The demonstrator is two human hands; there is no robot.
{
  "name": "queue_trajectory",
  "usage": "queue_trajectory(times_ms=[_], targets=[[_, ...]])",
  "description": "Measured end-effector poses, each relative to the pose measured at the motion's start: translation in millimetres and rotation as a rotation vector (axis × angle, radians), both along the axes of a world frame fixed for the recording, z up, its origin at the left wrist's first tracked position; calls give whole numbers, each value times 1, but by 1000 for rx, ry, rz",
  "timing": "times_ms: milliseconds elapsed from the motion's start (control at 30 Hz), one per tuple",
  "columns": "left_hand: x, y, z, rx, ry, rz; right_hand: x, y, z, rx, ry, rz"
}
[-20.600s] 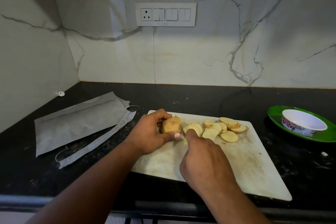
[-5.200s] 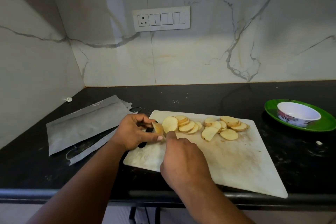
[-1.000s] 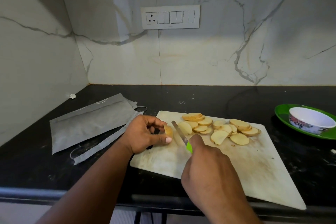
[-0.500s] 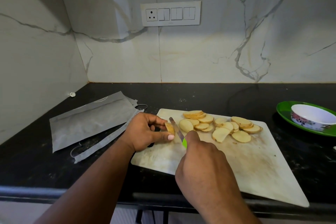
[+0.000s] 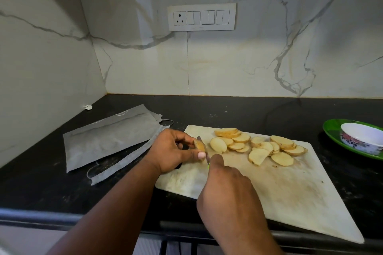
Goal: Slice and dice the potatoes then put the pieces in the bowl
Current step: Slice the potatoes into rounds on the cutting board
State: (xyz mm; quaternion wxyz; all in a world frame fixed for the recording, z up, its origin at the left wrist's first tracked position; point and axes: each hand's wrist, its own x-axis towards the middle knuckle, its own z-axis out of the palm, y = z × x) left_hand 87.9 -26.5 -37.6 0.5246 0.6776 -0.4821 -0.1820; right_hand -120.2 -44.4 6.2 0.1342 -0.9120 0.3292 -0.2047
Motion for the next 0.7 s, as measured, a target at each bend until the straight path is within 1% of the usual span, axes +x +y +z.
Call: queue_trajectory(times_ms=[100, 200, 367, 700], targets=[[-1, -1, 1, 5, -29, 11, -4, 5, -5, 7, 18, 7], [-2, -2, 0, -2, -51, 10, 1, 1, -6, -30, 30, -22], [-8, 0, 4, 29, -38, 36, 19, -8, -6, -42, 29, -53], [-7, -1, 3, 56, -57, 44, 12, -9, -13, -132, 98, -8]])
